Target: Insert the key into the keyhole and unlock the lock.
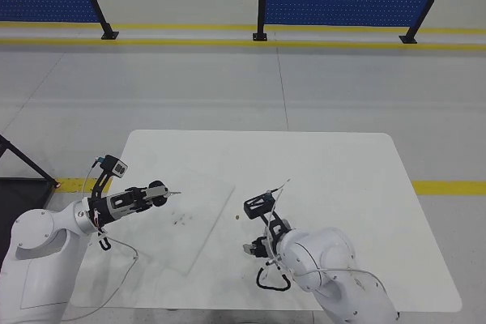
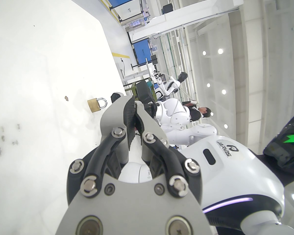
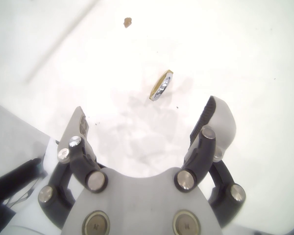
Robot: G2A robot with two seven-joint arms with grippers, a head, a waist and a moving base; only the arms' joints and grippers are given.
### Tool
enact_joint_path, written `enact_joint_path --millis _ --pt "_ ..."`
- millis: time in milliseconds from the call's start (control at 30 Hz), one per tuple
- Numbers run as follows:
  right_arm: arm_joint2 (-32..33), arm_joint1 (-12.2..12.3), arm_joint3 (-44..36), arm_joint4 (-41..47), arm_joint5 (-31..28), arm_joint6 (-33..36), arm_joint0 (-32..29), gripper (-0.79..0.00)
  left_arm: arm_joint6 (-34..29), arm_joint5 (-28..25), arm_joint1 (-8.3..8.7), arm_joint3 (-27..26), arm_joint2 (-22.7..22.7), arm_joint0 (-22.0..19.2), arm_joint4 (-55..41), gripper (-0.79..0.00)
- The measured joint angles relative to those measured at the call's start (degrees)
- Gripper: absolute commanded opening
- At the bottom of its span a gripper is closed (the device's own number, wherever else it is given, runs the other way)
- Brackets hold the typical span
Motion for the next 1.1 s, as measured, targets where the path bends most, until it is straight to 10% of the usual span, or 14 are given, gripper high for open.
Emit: enact_joint_path --millis 467,600,1100 --pt "-0.43 -1.87 5.34 -1.71 -0.01 0.0 1.52 0.0 0.0 0.0 0.0 0.0 0.0 0.0 0.0 -0.785" --pt "-0.4 -2.18 6.07 -2.13 -0.01 0.0 1.67 -0.323 0.0 0.0 0.0 0.0 0.0 0.0 0.0 -0.785" --pt "-0.38 -3.43 8.74 -3.61 -0.01 0.0 1.64 -0.419 0.0 0.0 0.0 0.0 0.0 0.0 0.0 -0.785"
